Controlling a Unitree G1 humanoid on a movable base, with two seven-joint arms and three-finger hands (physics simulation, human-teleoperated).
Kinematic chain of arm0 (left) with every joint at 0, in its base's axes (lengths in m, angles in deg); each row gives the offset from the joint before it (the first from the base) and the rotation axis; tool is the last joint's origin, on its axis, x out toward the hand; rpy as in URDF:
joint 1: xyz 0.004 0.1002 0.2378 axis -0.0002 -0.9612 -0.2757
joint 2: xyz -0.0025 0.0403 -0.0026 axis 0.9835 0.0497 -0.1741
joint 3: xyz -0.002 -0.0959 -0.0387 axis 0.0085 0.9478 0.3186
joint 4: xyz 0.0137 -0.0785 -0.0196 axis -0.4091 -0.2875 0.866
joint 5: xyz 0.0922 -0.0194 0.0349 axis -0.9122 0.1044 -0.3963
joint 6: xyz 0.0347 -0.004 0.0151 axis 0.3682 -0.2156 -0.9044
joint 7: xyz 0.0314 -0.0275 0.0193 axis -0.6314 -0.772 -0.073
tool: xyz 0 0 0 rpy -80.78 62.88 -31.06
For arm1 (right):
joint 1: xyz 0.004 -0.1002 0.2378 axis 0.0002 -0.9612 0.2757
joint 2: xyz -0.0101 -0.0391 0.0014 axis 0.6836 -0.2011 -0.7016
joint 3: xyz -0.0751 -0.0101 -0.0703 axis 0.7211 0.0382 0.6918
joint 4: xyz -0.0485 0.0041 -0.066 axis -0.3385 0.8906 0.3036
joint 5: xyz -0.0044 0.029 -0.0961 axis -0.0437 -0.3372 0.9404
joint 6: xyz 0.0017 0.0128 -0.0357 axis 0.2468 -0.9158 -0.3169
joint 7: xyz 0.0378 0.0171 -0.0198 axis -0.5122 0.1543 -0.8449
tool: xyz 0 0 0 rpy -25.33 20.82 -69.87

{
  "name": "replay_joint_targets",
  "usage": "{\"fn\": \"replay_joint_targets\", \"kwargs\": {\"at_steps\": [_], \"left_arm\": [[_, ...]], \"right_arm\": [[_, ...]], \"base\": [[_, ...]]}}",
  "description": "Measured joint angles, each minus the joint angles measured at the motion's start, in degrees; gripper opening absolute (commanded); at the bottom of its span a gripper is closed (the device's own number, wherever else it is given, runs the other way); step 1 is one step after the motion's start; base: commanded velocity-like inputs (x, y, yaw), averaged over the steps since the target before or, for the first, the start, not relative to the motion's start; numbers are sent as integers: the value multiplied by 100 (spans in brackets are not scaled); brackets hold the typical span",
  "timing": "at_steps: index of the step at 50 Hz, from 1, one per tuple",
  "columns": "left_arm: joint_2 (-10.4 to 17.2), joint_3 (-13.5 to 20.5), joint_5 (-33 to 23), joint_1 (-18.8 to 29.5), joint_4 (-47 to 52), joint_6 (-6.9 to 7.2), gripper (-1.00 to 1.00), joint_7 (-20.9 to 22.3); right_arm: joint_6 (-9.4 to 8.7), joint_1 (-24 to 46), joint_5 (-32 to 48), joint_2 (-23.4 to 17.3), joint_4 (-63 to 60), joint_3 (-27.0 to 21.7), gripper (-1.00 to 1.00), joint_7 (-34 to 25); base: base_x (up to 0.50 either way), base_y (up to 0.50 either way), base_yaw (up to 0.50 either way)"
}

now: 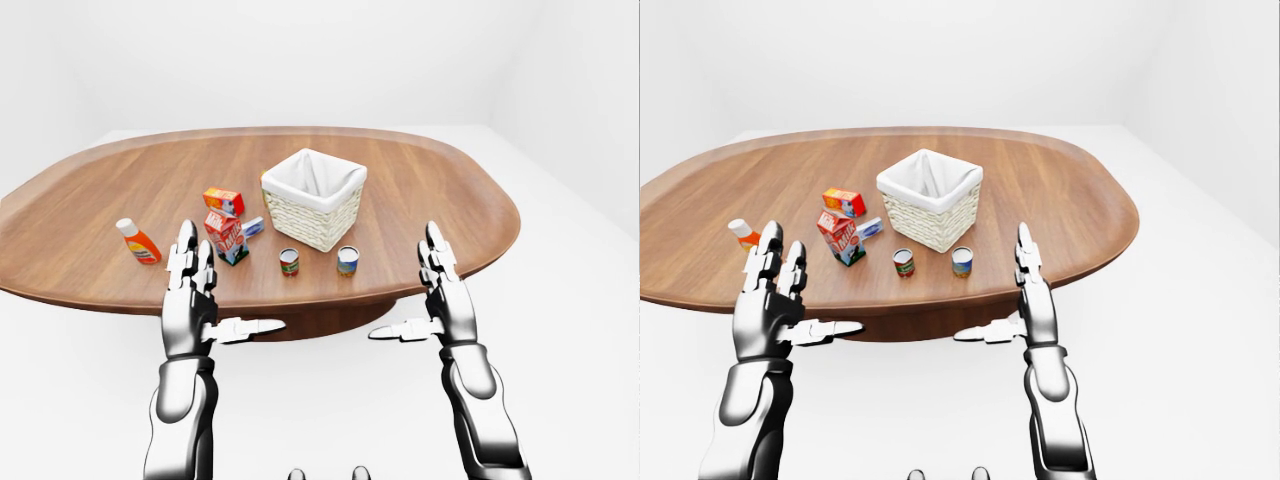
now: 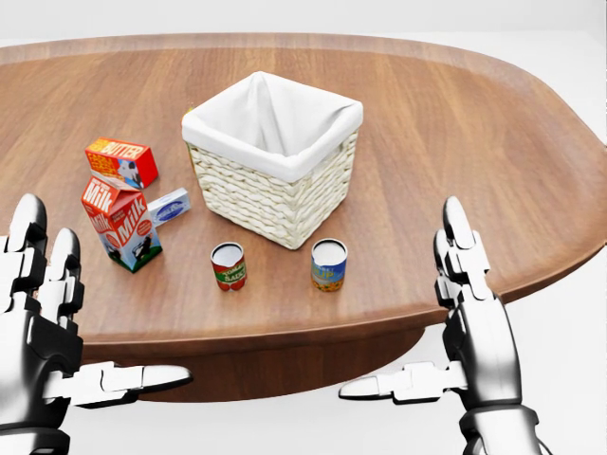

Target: Pick up the alphabet soup, and put it in the basket.

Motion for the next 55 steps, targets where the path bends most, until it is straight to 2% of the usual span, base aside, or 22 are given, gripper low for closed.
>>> {"fn": "replay_joint_targets", "kwargs": {"at_steps": [18, 42, 55], "left_arm": [[-4, -16, -17, -17, 11, 1, 100, 6], [-5, -42, -24, -17, -15, -11, 100, 10], [-4, -37, -19, -22, -5, -9, 100, 11]], "right_arm": [[129, -113, 158, -10, -21, 116, 100, -126], [64, -118, 194, -1, 5, 154, 100, -179], [57, -133, 198, 1, -11, 166, 100, -176]], "base": [[0, 0, 0], [0, 0, 0], [18, 0, 0]]}}
